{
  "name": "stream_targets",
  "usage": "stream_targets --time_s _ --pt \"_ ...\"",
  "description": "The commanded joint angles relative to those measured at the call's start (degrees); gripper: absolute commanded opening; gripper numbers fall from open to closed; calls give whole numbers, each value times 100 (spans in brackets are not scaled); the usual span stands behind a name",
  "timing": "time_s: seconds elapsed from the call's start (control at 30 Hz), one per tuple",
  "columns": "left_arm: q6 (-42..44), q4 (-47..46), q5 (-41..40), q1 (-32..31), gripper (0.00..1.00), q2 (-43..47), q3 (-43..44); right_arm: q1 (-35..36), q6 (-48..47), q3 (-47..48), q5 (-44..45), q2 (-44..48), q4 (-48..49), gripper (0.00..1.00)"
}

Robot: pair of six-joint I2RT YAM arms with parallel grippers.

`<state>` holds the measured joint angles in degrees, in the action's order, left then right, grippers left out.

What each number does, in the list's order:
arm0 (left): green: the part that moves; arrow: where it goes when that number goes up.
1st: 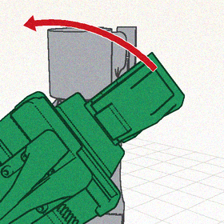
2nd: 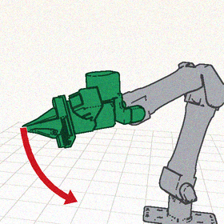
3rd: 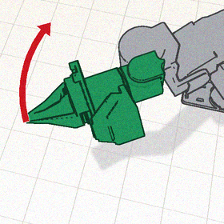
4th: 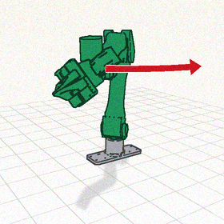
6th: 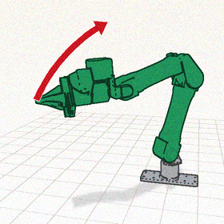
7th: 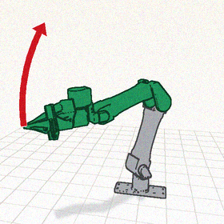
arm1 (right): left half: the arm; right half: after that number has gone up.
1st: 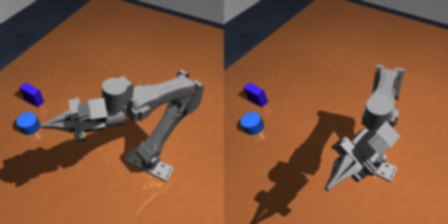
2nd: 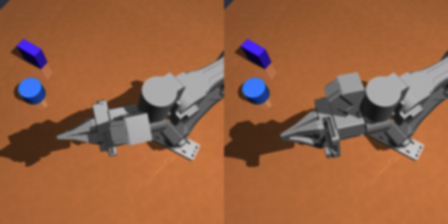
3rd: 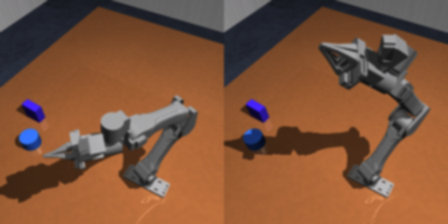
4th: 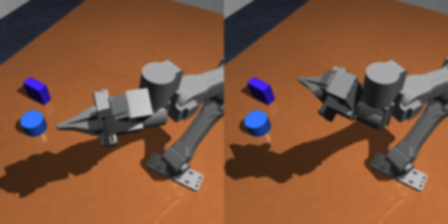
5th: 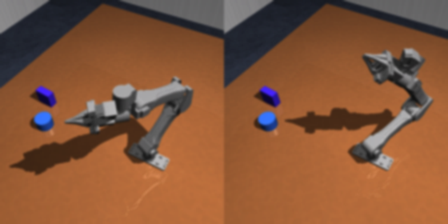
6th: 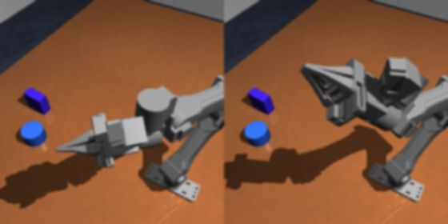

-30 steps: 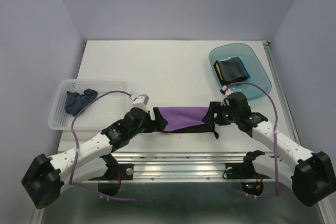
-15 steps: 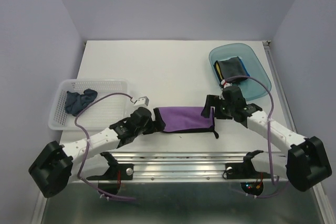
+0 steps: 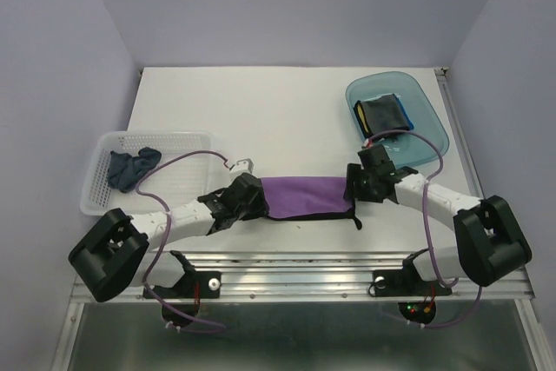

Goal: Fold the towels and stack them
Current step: Fold the towel

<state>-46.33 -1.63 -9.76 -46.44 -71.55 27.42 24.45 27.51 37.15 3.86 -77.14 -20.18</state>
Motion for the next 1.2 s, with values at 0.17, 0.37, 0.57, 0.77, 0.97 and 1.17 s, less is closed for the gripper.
stream_targets --time_s 0.17,0.37,0.57,0.77,0.97,1.17 --pt "45 -154 -123 -15 41 -210 9 43 44 170 124 -432 243 40" --pt "53 -74 -140 -15 31 -123 -88 43 -87 512 405 -626 121 20" --pt "132 -4 -35 -15 18 -79 -96 34 -307 995 581 -732 6 1" --pt "124 40 -35 -15 40 62 -70 34 -465 1128 212 -732 -143 1" --pt "133 57 -158 -15 63 395 79 34 -606 1233 -166 -478 -538 1" --pt "150 -109 -272 213 65 441 106 34 -650 1593 -297 -345 -1074 1"
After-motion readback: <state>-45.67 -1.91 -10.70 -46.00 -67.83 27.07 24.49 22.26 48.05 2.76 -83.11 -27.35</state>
